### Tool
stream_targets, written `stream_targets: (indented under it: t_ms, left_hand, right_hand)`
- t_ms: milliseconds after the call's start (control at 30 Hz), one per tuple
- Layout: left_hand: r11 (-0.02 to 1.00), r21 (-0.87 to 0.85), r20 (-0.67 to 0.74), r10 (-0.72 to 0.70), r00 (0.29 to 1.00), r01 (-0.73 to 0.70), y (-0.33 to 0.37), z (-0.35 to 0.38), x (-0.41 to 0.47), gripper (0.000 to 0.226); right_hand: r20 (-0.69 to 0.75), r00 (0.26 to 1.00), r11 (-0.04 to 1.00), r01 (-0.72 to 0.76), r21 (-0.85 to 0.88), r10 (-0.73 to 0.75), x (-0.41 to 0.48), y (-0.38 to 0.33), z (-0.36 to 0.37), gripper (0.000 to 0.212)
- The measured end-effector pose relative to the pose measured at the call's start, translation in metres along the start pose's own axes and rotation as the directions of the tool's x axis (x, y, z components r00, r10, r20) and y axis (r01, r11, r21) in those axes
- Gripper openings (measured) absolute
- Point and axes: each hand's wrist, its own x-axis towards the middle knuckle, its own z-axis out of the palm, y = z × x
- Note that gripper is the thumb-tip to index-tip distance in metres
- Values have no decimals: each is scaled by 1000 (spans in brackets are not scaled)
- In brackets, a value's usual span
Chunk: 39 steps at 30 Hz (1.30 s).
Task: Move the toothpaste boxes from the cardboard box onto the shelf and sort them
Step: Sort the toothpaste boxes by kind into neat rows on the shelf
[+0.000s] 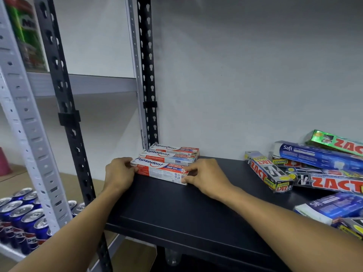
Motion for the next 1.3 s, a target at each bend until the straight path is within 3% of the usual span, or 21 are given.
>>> stream_targets:
  t_ms: [200,300,667,1300]
  left_hand:
    - [997,-57,-12,-44,999,43,-6,5,7,33]
    - [998,-62,-25,-27,999,26,-9,8,8,26]
    - [999,-36,-51,6,999,-8,-14,14,9,29]
    - [997,-54,-54,-61,997,58,-27,21,22,40]
  right_hand:
    - [-68,998,994,11,110,-4,3,14,5,41]
    - [-94,996,991,9,130,3,3,17,10,43]
    - [-123,979,921,-108,373,165,5,29,11,42]
    - [-116,987,966,-83,245,114,7,26,15,32]
